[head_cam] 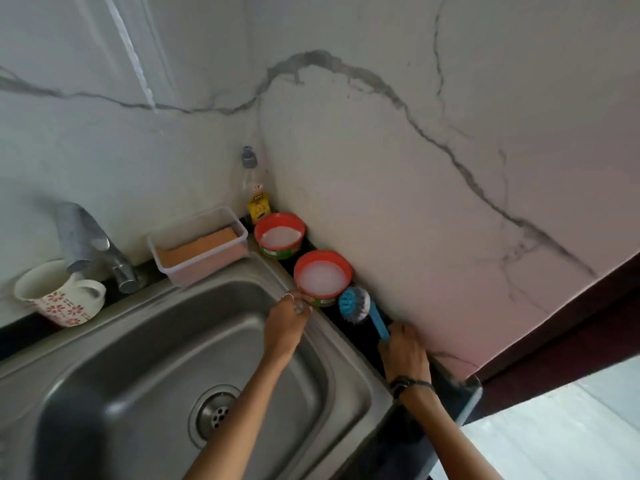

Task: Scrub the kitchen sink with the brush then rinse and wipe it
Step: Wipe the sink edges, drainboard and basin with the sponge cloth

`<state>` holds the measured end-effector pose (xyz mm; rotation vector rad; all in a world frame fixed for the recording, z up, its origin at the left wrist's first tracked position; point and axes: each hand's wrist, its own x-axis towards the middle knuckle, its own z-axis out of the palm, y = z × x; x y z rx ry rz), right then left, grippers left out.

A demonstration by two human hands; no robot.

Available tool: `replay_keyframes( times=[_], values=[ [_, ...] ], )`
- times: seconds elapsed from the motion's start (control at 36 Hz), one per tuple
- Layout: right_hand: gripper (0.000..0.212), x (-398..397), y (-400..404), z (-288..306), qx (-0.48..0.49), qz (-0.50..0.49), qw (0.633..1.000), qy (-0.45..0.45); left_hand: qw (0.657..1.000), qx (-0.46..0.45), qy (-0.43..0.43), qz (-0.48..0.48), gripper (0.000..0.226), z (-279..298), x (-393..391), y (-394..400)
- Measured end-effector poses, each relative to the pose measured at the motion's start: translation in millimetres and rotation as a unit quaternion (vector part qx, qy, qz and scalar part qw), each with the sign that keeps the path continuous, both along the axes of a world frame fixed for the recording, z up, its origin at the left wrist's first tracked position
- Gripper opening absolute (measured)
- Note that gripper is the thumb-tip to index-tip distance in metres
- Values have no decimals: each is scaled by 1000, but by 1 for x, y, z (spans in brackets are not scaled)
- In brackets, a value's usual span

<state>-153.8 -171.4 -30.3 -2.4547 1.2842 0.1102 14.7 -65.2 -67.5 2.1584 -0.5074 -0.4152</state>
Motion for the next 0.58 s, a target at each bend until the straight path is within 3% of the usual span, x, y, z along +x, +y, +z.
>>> replay_keyframes(
  times=[0.11, 0.33, 0.44, 0.58],
  values=[
    [26, -5, 11, 2, 51, -29, 993, -107, 999, -38, -1, -2, 28, -2, 5, 0],
    [27, -5, 20, 39, 0, 9, 975, -222, 998, -67, 21, 7, 44, -12, 13, 4],
    [26, 25, 14, 58, -38, 41, 971, -232, 998, -65, 17, 6, 43, -8, 12, 4],
    [32, 64, 8, 55, -121, 72, 975, -172, 998, -52, 23, 0, 46, -4, 10, 5]
  ],
)
